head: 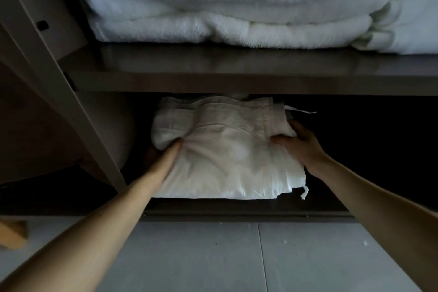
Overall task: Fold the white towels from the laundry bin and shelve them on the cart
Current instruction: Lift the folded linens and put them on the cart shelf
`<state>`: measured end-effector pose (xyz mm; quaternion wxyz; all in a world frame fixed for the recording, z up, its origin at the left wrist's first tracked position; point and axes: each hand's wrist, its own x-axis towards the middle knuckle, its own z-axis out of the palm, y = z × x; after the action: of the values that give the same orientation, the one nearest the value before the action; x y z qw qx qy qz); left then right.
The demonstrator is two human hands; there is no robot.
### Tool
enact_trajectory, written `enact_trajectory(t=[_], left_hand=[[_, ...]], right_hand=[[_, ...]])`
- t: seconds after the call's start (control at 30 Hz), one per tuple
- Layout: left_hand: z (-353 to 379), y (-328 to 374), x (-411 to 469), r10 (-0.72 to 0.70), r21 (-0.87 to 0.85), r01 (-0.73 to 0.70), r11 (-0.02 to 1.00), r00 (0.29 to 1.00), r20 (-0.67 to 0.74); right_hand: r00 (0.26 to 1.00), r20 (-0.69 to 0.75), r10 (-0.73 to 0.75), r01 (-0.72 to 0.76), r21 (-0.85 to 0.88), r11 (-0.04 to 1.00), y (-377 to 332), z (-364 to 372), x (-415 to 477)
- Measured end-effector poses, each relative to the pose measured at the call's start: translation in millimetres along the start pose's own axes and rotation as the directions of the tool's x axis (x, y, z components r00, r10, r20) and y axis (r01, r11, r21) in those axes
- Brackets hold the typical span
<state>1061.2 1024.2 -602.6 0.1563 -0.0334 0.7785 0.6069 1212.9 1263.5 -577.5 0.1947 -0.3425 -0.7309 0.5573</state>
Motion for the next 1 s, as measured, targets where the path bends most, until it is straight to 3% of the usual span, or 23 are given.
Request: enact_trajectory(t=[0.07, 0.13, 0.2, 0.27, 0.33, 0.43, 0.6, 0.83, 1.0], left_hand=[[9, 8, -6, 0.143, 0.241, -0.111, 0.964, 0.982, -0.122], [18, 17, -20, 0.375, 0.535, -0.274, 0.800, 0.923, -0.089], [28, 18, -33, 0.517, 0.721, -0.404, 0.563, 0.853, 0.075], [36, 16, -38, 0.508, 0.798, -0.480, 0.364, 0.820, 0.262], [40, 13, -36, 0.459, 0.823, -0.501, 0.268, 0.818, 0.348], [45, 15, -18, 0.400, 0.850, -0.476, 0.228, 0.841, 0.364], [59, 21, 6, 0.365, 0.860, -0.468, 0.202, 0.851, 0.377], [65, 18, 33, 0.400, 0.868, -0.469, 0.162, 0.836, 0.377], [66, 21, 25, 0.334, 0.859, -0.479, 0.183, 0.851, 0.404]], right_hand=[[0.997, -0.071, 0.000, -0.020, -0.284, 0.959, -6, 7, 2], [0.984, -0.104, -0.144, 0.053, -0.599, 0.799, -10, 23, -13], [0.925, 0.098, -0.368, 0.309, -0.759, 0.574, -8, 42, -31], [0.898, 0.252, -0.361, 0.406, -0.789, 0.461, -6, 48, -37], [0.946, 0.213, -0.246, 0.310, -0.819, 0.482, -2, 42, -27], [0.970, 0.202, -0.136, 0.242, -0.857, 0.456, 0, 38, -12], [0.979, 0.181, -0.096, 0.205, -0.861, 0.466, 0, 42, 15], [0.983, 0.105, -0.153, 0.167, -0.861, 0.481, 11, 56, 27], [0.966, 0.118, -0.229, 0.226, -0.818, 0.530, 19, 50, 23]])
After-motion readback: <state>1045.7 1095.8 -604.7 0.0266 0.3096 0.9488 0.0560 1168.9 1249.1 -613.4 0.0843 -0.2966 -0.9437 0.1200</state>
